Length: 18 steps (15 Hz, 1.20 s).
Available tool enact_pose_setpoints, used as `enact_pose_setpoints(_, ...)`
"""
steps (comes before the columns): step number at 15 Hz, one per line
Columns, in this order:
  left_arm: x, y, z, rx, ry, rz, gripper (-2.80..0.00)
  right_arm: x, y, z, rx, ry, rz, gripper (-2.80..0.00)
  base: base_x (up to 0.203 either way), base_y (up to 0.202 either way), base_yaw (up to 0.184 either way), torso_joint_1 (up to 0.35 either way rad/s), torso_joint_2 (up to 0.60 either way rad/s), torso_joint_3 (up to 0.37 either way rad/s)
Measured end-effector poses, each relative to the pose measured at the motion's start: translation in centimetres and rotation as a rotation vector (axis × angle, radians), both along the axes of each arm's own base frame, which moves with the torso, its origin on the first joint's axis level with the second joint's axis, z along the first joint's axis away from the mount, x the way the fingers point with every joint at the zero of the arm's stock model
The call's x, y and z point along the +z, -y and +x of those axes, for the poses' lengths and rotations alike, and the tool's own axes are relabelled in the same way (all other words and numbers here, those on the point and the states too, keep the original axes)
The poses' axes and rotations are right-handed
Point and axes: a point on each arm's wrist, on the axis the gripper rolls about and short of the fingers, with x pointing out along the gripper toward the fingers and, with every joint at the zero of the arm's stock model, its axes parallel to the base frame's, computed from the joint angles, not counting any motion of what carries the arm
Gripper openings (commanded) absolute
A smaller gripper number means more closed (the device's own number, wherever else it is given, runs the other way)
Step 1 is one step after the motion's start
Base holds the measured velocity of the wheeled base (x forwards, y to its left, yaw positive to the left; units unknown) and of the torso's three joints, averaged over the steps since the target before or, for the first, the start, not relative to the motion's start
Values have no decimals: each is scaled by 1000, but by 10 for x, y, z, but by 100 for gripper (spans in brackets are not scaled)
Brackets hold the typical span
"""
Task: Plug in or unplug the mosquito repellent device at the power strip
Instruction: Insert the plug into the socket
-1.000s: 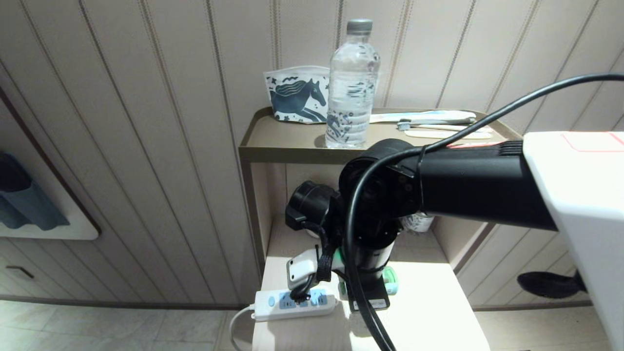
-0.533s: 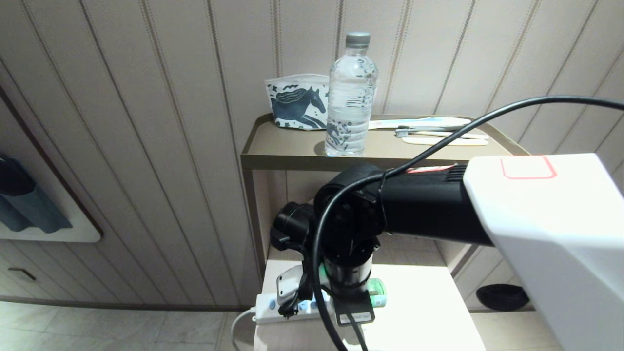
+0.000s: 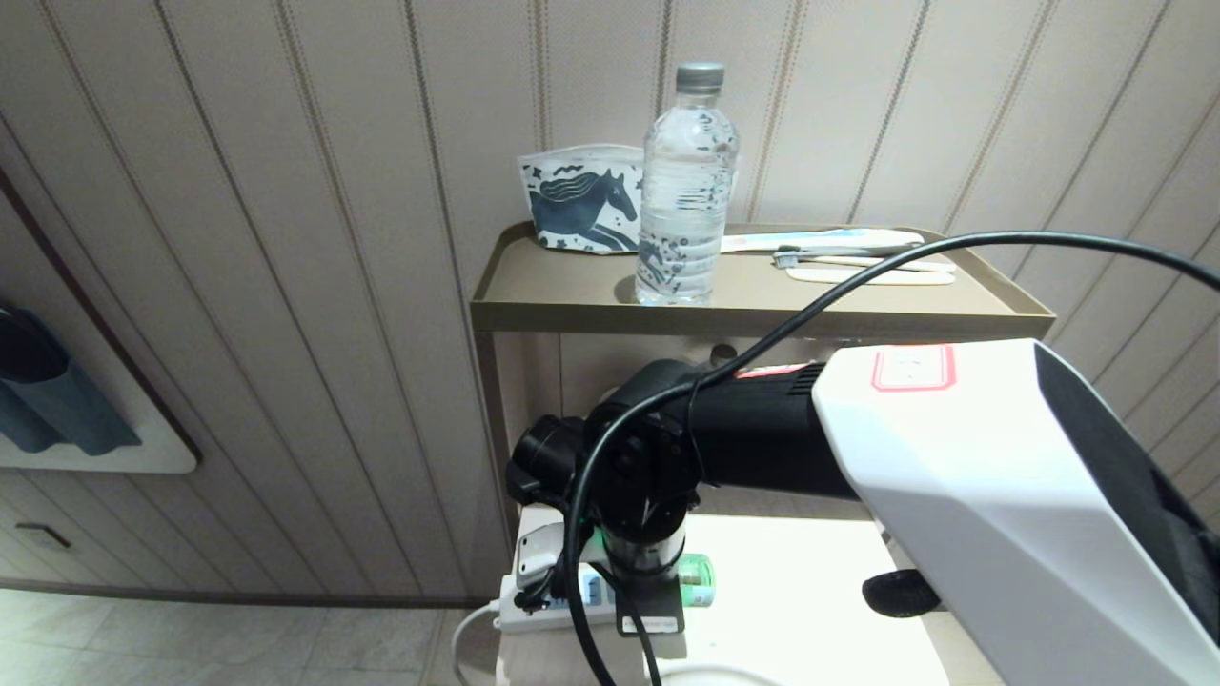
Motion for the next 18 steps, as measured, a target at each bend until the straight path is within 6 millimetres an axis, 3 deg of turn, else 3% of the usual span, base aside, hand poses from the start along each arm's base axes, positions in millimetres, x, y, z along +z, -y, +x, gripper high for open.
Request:
enact_pose_setpoints(6,0,0,0,0,0,0,-280,5,2,3,15,117,-95,-280,0,0,0,0,0,0)
enact_pose_setpoints(10,0,0,0,0,0,0,-280,-2,-1,4,39,152,-150,-280,0,0,0,0,0,0)
enact_pose_setpoints(18,0,0,0,0,0,0,-280,-13,-27,-14,119,183,-123,-280,0,0,0,0,0,0)
